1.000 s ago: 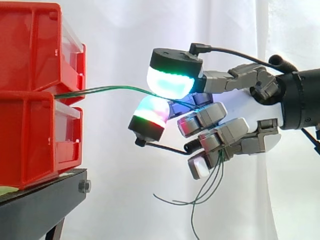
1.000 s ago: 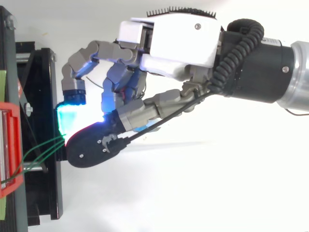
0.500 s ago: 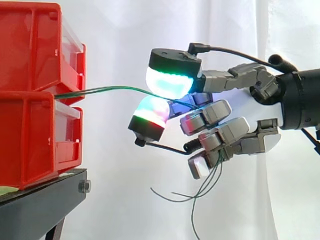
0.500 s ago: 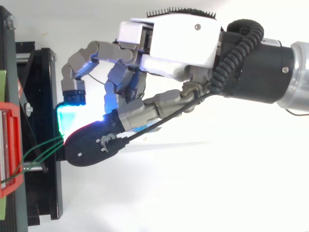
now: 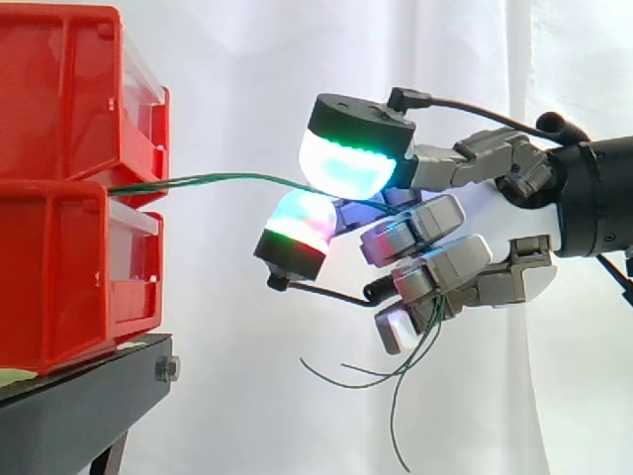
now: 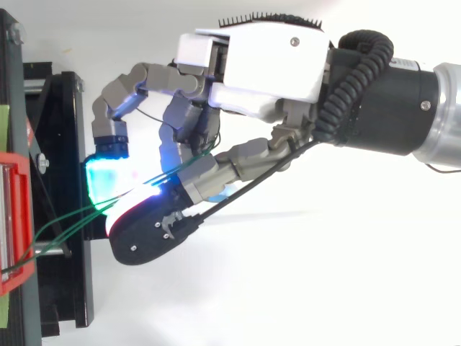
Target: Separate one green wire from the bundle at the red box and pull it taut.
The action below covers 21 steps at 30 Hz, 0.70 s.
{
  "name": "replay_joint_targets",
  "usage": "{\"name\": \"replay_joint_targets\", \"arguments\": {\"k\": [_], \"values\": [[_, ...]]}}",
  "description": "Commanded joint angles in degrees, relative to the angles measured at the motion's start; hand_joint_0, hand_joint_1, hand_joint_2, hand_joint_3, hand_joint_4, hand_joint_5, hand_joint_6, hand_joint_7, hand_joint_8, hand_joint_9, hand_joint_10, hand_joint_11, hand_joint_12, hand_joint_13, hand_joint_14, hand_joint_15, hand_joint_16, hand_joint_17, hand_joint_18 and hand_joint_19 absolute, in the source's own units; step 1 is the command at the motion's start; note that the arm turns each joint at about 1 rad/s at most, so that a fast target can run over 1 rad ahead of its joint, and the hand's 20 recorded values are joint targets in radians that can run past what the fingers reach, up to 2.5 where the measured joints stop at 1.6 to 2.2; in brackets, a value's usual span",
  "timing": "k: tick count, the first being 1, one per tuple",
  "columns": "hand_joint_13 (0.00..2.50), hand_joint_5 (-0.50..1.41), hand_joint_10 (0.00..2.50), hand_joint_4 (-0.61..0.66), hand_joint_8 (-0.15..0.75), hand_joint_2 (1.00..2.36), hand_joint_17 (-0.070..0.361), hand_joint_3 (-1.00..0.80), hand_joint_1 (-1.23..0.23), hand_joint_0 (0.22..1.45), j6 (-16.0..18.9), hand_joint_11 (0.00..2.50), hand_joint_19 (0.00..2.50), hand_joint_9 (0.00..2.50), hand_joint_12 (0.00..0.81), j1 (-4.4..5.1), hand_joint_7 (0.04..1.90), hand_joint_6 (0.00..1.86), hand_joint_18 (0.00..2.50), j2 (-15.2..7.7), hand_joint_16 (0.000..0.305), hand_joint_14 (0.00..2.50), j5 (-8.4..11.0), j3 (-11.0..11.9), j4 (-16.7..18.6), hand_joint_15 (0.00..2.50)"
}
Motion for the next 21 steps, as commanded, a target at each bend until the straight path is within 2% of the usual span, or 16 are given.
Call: {"name": "replay_joint_targets", "arguments": {"k": [1,7,10,17,21], "values": [[1.58,-0.19,0.76,0.16,0.307,1.0,0.126,-0.5,-0.75,0.58,0.2,1.66,0.64,1.25,0.354,0.0,1.0,0.91,1.1,0.0,0.056,0.0,0.0,0.0,-0.2,1.75],[1.6,-0.19,0.8,0.16,0.311,1.0,0.127,-0.5,-0.65,0.56,0.9,1.65,0.65,1.29,0.349,0.0,1.02,0.9,1.13,0.0,0.056,0.0,-0.09,0.0,-3.6,1.75],[1.6,-0.19,0.76,0.15,0.303,1.0,0.124,-0.5,-0.61,0.6,0.9,1.68,0.66,1.29,0.333,0.0,1.03,0.9,1.12,0.1,0.055,0.0,-0.09,0.0,-3.6,1.75],[1.6,-0.19,0.78,0.12,0.296,1.01,0.125,-0.33,-0.7,0.62,1.2,1.68,0.67,1.27,0.34,0.0,1.07,0.91,1.11,0.0,0.056,0.0,-0.09,0.1,-3.8,1.76],[1.59,-0.19,0.79,0.16,0.294,1.01,0.127,-0.42,-0.76,0.61,1.2,1.68,0.67,1.24,0.339,0.0,1.05,0.91,1.11,0.1,0.056,0.01,-0.09,0.2,-3.8,1.75]]}}
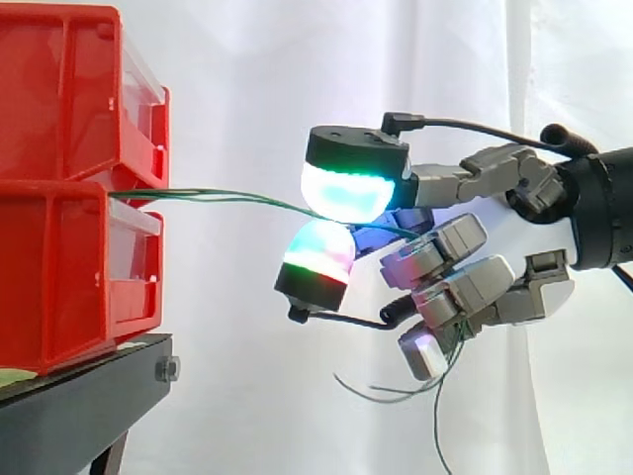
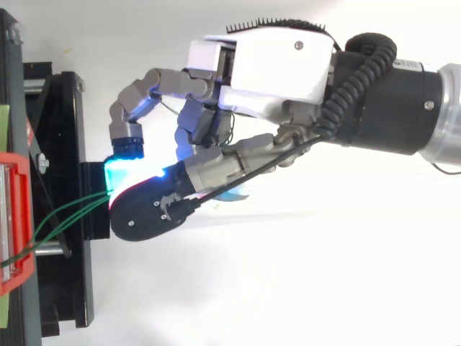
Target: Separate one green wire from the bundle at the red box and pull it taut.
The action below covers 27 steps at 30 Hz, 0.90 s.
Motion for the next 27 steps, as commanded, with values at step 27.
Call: {"name": "replay_joint_targets", "arguments": {"k": [27], "values": [[1.55,-0.2,0.79,0.14,0.291,1.02,0.13,-0.3,-0.67,0.61,-1.0,1.67,0.67,1.19,0.333,0.0,1.01,0.87,1.1,0.0,0.058,0.06,-0.18,0.5,1.7,1.7]]}}
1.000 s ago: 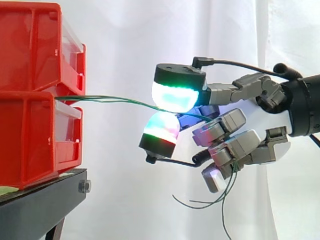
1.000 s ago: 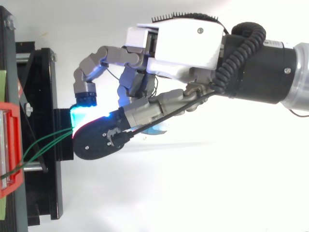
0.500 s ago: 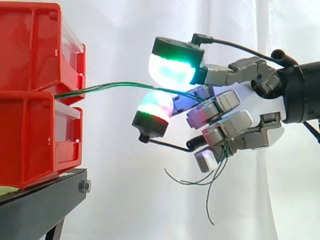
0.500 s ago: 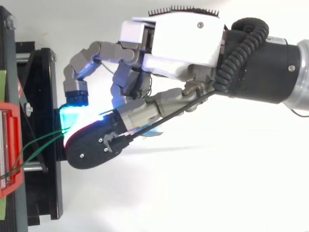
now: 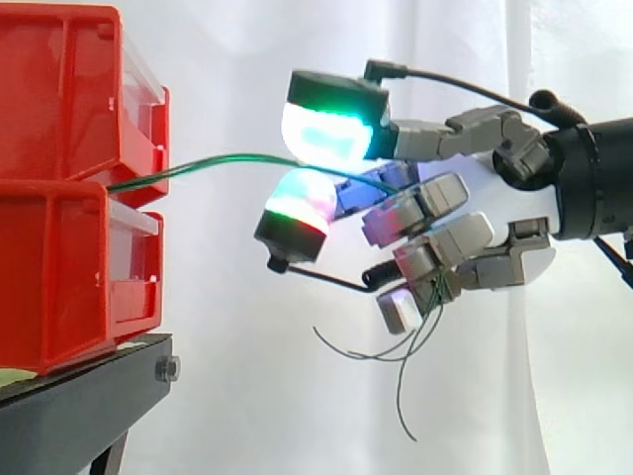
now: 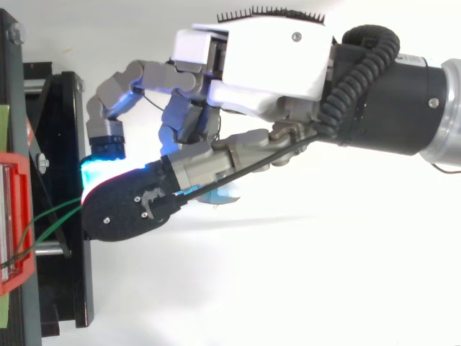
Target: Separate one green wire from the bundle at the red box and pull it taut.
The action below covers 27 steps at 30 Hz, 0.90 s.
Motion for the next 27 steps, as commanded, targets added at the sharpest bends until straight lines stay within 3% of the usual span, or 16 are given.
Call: {"name": "replay_joint_targets", "arguments": {"k": [1,7,17,22,24,27], "values": [[1.55,-0.2,0.79,0.14,0.291,1.02,0.13,-0.3,-0.67,0.61,0.1,1.67,0.67,1.19,0.333,0.0,1.01,0.87,1.1,0.0,0.058,0.06,-0.09,-1.4,0.2,1.7],[1.52,-0.21,0.8,0.12,0.282,1.02,0.13,-0.24,-0.76,0.63,0.1,1.65,0.66,1.14,0.338,0.0,1.0,0.88,1.07,0.0,0.058,0.05,0.26,-1.7,1.5,1.69],[1.49,-0.23,0.87,0.16,0.278,1.0,0.126,-0.49,-0.82,0.74,0.2,1.58,0.59,1.03,0.336,0.0,0.93,0.88,1.02,0.0,0.056,0.0,0.17,-1.7,1.7,1.7],[1.48,-0.23,0.89,0.17,0.284,1.0,0.127,-0.5,-0.79,0.6,0.2,1.57,0.63,1.02,0.347,0.09,0.96,0.87,1.02,0.0,0.057,0.0,0.09,-1.7,1.7,1.71],[1.45,-0.23,0.9,0.18,0.298,1.0,0.136,-0.5,-0.69,0.53,0.3,1.53,0.65,1.01,0.36,-0.09,0.96,0.87,1.02,0.0,0.06,0.12,0.09,-1.7,1.7,1.63],[1.45,-0.23,0.87,0.17,0.3,1.0,0.138,-0.5,-0.62,0.53,0.3,1.52,0.67,1.01,0.359,-0.09,0.95,0.86,1.02,0.0,0.061,0.14,0.09,-1.7,1.5,1.6]]}}
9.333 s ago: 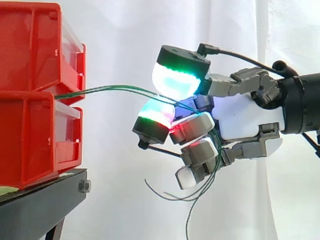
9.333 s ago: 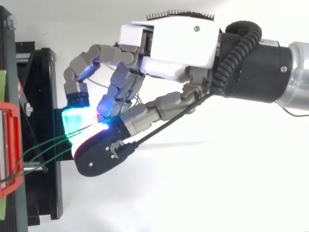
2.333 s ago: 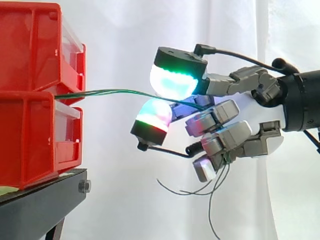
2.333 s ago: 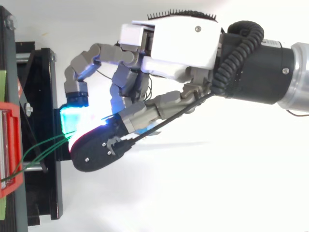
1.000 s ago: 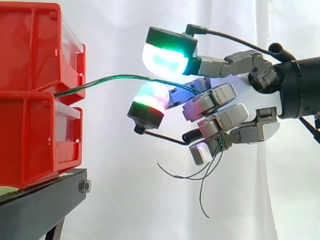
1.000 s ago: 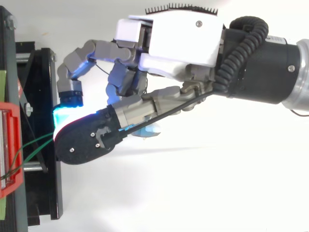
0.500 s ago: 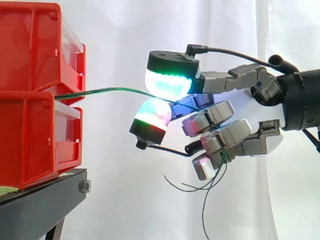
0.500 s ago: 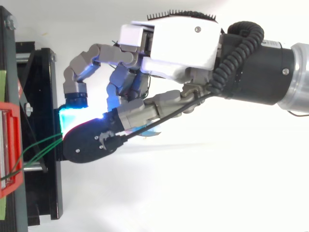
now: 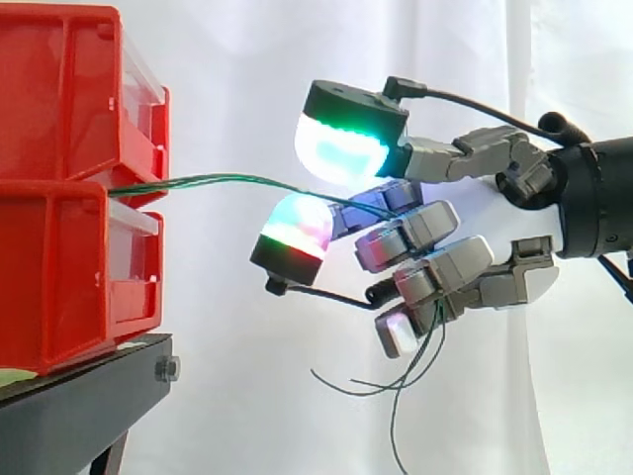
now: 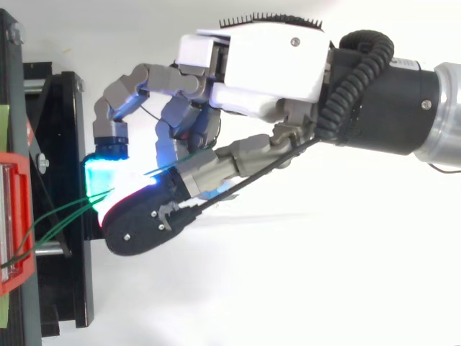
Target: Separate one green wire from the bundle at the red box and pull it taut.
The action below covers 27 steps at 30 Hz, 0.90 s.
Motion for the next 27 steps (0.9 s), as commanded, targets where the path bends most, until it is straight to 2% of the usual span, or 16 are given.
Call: {"name": "replay_joint_targets", "arguments": {"k": [1,7,11,15,27], "values": [[1.44,-0.23,0.83,0.17,0.302,1.0,0.137,-0.5,-0.58,0.53,0.0,1.56,0.67,1.04,0.358,-0.13,0.95,0.86,1.02,0.0,0.061,0.14,-0.09,0.0,-0.1,1.61],[1.45,-0.22,0.75,0.15,0.281,1.01,0.133,-0.39,-0.56,0.59,0.9,1.6,0.69,1.05,0.339,-0.31,0.97,0.85,1.0,0.0,0.059,0.1,-0.09,0.0,-0.1,1.62],[1.46,-0.22,0.78,0.15,0.274,1.02,0.132,-0.28,-0.65,0.62,1.1,1.6,0.67,1.06,0.329,-0.31,0.98,0.86,1.01,0.0,0.059,0.07,-0.18,0.0,-0.1,1.65],[1.47,-0.22,0.79,0.15,0.279,1.02,0.132,-0.24,-0.69,0.63,1.1,1.6,0.66,1.05,0.336,-0.31,0.97,0.86,1.01,0.0,0.059,0.06,-0.18,0.1,0.0,1.66],[1.46,-0.23,0.82,0.16,0.277,1.01,0.131,-0.34,-0.71,0.6,1.1,1.59,0.67,1.04,0.341,-0.31,0.96,0.87,1.01,0.0,0.058,0.06,0.17,0.4,-0.2,1.67]]}}
